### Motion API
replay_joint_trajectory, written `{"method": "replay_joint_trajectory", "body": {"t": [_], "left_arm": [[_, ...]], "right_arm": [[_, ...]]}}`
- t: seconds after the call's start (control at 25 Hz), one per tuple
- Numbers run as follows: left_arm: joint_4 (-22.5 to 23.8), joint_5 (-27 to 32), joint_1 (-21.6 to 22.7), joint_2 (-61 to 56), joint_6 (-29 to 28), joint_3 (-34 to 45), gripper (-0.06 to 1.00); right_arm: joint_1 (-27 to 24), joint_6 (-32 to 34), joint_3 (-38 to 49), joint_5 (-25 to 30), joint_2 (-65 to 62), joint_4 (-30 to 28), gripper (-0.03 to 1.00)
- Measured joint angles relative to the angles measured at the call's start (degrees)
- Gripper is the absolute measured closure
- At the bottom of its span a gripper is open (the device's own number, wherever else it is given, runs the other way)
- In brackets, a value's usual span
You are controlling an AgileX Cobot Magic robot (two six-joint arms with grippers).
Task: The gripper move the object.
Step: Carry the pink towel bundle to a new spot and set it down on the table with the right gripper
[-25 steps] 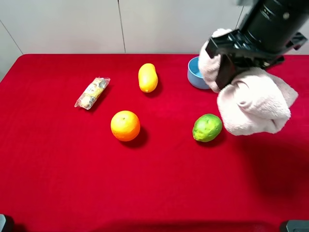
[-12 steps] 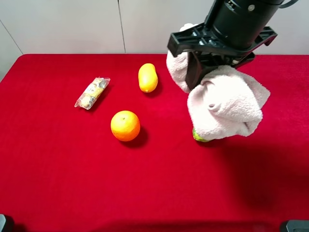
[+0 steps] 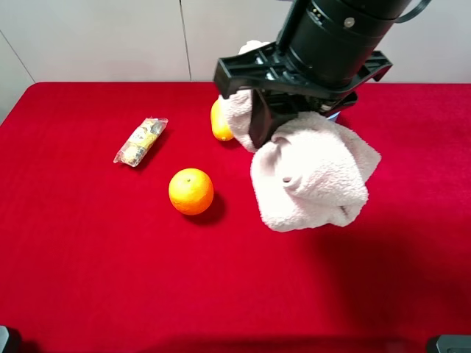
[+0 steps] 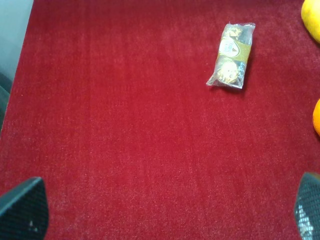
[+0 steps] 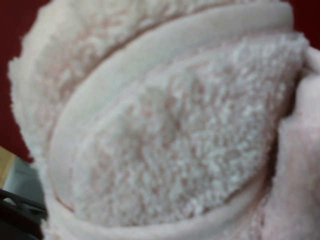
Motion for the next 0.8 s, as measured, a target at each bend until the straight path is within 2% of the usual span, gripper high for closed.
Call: {"method": "replay_joint_trajectory", "body": {"t": [0.16,0.48,0.6,0.8], "left_arm": [[0.00,0.00,0.00,0.00,0.00,0.00,-0.04],[0.00,0.00,0.00,0.00,0.00,0.00,-0.04],[0.00,0.00,0.00,0.00,0.00,0.00,-0.04],[0.00,-0.05,0.00,0.00,0.00,0.00,-0.04]], "right_arm": [[1.59,0.44,0.01,-2.13,0.00,0.89,0.63],[1.78,-1.55,-0.06,-4.17,1.17,6.86,0.63],[3.69,-2.35,-1.33,-4.19,3.59,6.76,0.63],[8.47,-2.85,-8.50,-4.06,10.02,4.62,0.63]]}}
